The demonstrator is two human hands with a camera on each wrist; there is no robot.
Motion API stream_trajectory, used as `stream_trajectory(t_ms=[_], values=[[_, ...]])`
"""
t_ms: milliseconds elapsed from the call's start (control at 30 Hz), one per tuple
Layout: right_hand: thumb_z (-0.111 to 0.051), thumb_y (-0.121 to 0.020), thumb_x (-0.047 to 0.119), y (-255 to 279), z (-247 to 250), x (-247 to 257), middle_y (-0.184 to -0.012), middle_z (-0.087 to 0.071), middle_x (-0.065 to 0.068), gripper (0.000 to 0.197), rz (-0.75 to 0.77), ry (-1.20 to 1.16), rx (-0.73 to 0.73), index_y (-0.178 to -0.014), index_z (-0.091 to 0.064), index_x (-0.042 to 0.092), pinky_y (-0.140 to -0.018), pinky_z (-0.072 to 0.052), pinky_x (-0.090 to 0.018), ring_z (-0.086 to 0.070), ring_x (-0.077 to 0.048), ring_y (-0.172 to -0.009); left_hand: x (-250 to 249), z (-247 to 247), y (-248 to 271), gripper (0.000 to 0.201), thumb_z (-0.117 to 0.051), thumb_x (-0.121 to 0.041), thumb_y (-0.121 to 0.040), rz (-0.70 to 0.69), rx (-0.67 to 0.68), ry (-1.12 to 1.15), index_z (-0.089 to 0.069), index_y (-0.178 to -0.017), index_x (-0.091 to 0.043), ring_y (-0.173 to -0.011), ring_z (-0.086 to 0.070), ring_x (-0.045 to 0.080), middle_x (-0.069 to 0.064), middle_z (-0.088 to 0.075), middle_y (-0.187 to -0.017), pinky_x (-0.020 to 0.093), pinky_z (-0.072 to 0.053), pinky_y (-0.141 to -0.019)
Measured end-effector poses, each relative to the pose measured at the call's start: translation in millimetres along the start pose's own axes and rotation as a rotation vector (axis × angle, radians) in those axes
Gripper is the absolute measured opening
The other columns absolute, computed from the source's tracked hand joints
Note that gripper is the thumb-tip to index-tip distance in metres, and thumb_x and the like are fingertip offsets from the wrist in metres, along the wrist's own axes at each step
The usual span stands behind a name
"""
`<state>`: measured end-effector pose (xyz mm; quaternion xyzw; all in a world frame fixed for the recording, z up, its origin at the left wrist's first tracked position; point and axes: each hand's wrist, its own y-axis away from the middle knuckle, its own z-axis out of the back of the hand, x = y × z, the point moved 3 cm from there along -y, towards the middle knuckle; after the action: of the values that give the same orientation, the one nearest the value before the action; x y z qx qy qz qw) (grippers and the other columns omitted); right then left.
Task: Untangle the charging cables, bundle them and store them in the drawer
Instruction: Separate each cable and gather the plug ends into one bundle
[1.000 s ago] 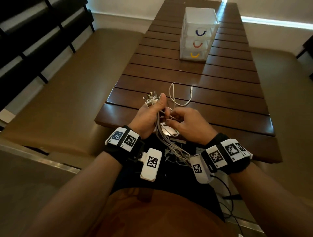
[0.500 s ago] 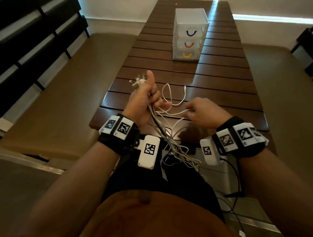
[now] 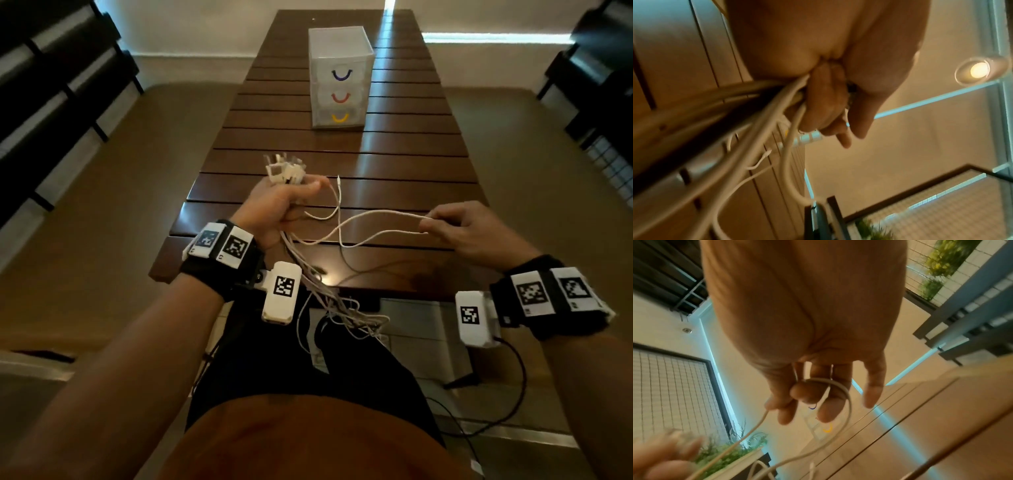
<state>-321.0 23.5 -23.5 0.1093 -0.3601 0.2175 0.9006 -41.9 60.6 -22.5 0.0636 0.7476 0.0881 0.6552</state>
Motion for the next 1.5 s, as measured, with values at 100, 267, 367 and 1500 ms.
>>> stream_trajectory(t_ms=[100, 267, 367, 1500], values=[[-0.057, -0.094, 0.019, 8.4, -3.4, 15.3, -0.071, -0.062, 0.002, 0.015, 0.141, -0.277, -0.072, -0.087, -0.070, 0.018, -0.069, -0.047, -0.017, -0.055, -0.008, -0.071, 14.0, -32.1, -4.7, 0.029, -0.057, -0.003, -0.090, 0.103, 0.110, -0.367, -0.065, -0.115, -0.017, -0.039, -0.030, 0.005, -0.011, -0.051, -0.051, 0.017, -0.022, -0.036], [-0.060, -0.090, 0.009, 28.3, 11.8, 40.4, -0.076, -0.066, -0.013, 0.010, 0.309, -0.398, -0.273, -0.092, -0.070, 0.009, -0.070, -0.047, -0.017, -0.058, -0.015, -0.073, 39.2, -57.8, -11.8, 0.017, -0.065, -0.015, -0.087, 0.046, 0.256, -0.801, -0.067, -0.092, 0.001, -0.065, -0.060, 0.012, 0.003, -0.066, -0.078, 0.027, -0.053, -0.066], [-0.063, -0.088, 0.019, 37.5, 24.5, 33.0, -0.072, -0.066, -0.011, 0.015, 0.183, -0.382, -0.306, -0.081, -0.072, 0.009, -0.069, -0.048, -0.021, -0.058, -0.011, -0.068, 41.1, -57.3, -6.1, 0.014, -0.066, -0.011, -0.089, 0.039, 0.283, -0.760, -0.065, -0.077, -0.005, -0.057, -0.053, -0.001, -0.009, -0.060, -0.066, 0.013, -0.043, -0.058], [-0.038, -0.098, 0.007, 193.9, -90.4, -271.7, -0.070, -0.056, -0.012, 0.026, -1.147, -0.598, -0.488, -0.088, -0.059, -0.005, -0.051, -0.036, -0.029, -0.050, -0.022, -0.059, -23.9, -240.8, 57.2, 0.020, -0.050, -0.025, -0.099, -0.135, 0.625, -0.390, -0.065, -0.099, -0.011, -0.038, -0.026, 0.004, -0.010, -0.037, -0.047, 0.019, -0.019, -0.037]])
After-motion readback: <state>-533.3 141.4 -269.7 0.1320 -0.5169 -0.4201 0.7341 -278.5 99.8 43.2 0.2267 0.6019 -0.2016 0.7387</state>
